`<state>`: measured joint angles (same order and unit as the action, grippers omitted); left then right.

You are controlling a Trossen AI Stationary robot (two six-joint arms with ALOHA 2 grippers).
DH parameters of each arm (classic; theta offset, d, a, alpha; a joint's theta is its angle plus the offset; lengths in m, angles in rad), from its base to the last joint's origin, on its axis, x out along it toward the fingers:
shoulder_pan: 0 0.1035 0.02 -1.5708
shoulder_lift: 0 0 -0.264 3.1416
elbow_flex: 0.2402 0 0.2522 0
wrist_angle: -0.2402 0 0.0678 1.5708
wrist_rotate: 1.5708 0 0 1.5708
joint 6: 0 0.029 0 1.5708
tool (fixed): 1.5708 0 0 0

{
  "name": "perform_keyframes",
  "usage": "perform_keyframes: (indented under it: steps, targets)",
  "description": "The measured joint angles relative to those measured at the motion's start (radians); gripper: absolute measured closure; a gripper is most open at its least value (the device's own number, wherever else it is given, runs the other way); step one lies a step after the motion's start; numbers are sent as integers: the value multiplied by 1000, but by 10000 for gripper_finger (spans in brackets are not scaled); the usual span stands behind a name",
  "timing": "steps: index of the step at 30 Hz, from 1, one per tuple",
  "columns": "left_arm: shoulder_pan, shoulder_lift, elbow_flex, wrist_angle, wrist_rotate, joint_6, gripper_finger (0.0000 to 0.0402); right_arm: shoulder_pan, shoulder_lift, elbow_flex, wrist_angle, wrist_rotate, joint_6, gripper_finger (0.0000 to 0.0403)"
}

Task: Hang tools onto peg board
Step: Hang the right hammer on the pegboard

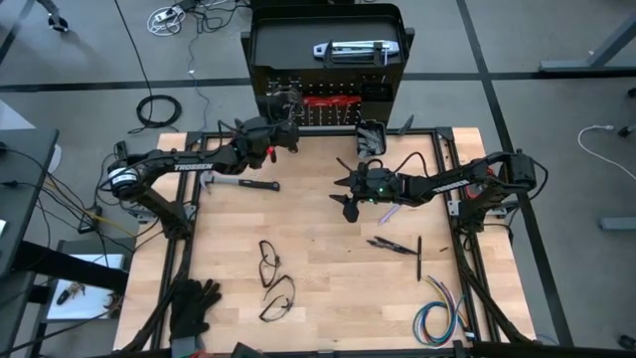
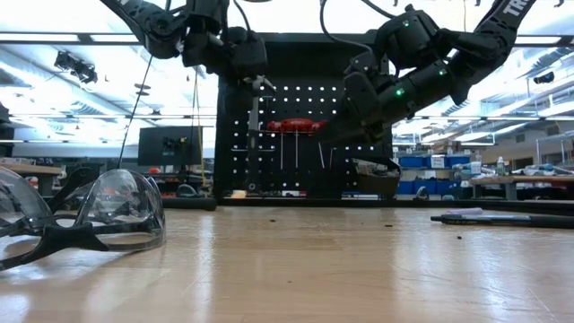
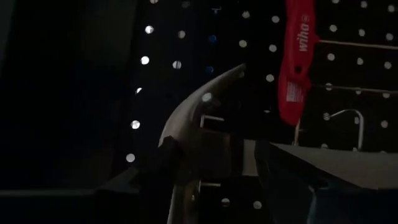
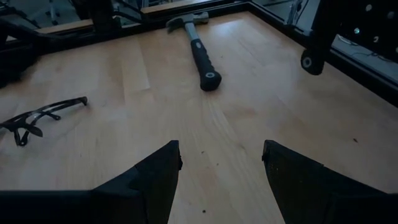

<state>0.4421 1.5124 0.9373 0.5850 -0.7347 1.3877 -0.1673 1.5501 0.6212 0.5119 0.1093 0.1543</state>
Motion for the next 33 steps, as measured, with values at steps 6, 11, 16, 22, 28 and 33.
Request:
perform_keyframes:
  steps: [6,11,16,22,28,33]
  targets:
    - [31,0,1,-3,19,0,188,0,0,0,-1,0,0,165]
    - [51,0,1,-3,42,-3,188,0,0,0,-1,0,2,165]
    - [70,0,1,-5,63,-4,188,0,0,0,0,0,2,165]
    - [83,0,1,-4,94,-4,188,0,0,0,1,0,1,165]
    - [94,0,1,-4,122,-5,188,0,0,0,1,0,1,165]
    - [95,0,1,0,122,-12,188,0,0,0,-2,0,2,165]
